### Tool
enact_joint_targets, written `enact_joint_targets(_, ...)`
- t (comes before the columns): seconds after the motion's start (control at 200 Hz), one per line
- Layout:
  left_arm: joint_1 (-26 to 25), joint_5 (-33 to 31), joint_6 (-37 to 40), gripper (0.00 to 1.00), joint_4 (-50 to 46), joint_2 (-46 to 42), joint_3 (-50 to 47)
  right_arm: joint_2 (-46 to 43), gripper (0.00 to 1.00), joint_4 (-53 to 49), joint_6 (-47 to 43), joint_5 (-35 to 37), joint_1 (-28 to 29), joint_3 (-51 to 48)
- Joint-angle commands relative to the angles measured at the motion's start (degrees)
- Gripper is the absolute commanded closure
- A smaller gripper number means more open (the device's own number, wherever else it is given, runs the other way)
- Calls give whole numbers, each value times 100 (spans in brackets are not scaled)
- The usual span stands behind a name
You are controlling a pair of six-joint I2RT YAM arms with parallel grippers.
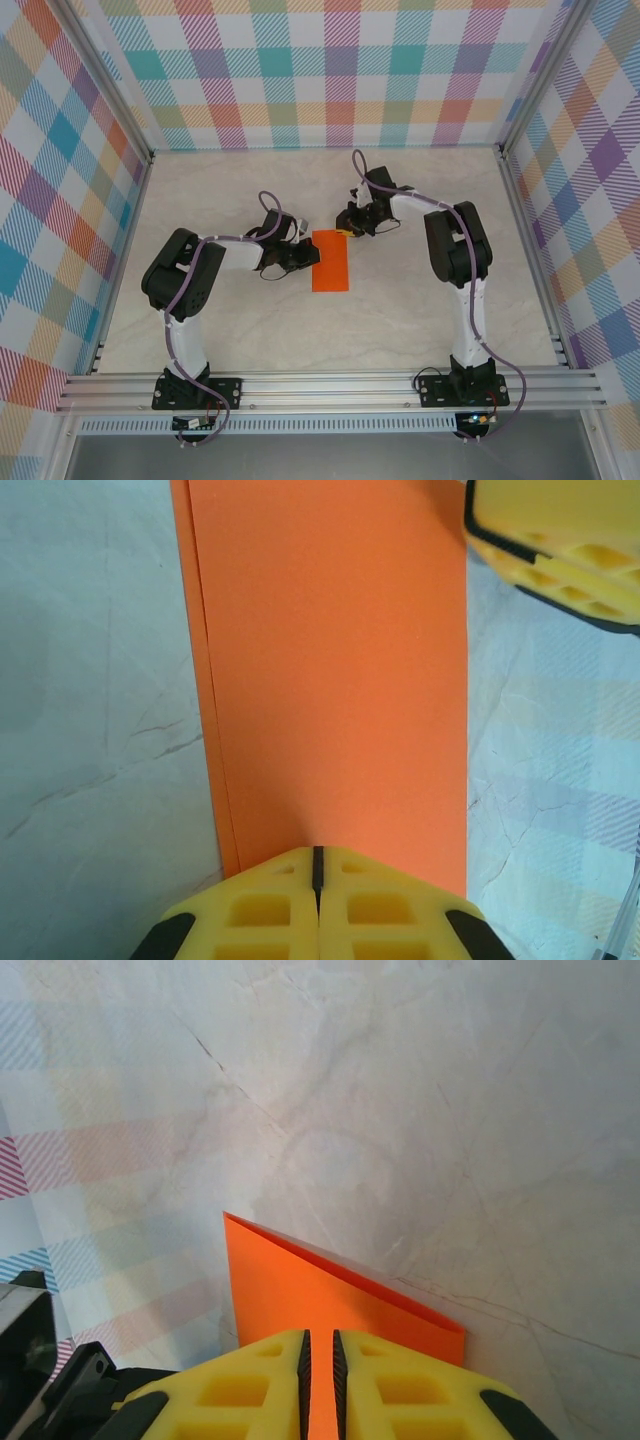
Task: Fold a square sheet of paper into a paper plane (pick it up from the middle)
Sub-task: Fold the square sheet of paper in half at the center of the table.
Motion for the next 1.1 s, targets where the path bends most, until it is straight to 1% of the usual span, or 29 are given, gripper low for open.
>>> enact_joint_targets(0.0,-44,-801,154,95,-1093,550,-407,-64,84,9,-12,76,-27,-13)
enact_joint_targets(0.255,-48,-786,173,95,-1119,532,-394,496,85,-238,-16,325,-36,232)
enact_joint_targets(0.39,-50,-804,183,95,-1127,522,-403,266,84,-147,19,155,-36,135)
enact_joint_targets(0.565,-50,-814,182,95,-1138,493,-411,58,84,-302,-20,17,-63,392)
enact_joint_targets(0.715,-51,-805,175,95,-1132,481,-412,276,84,-349,-9,53,-88,504)
enact_joint_targets(0.895,-51,-797,173,94,-1139,466,-412,607,84,-317,27,152,-89,372)
enact_joint_targets(1.095,-51,-766,197,95,-1165,441,-421,650,84,-381,19,185,-106,286)
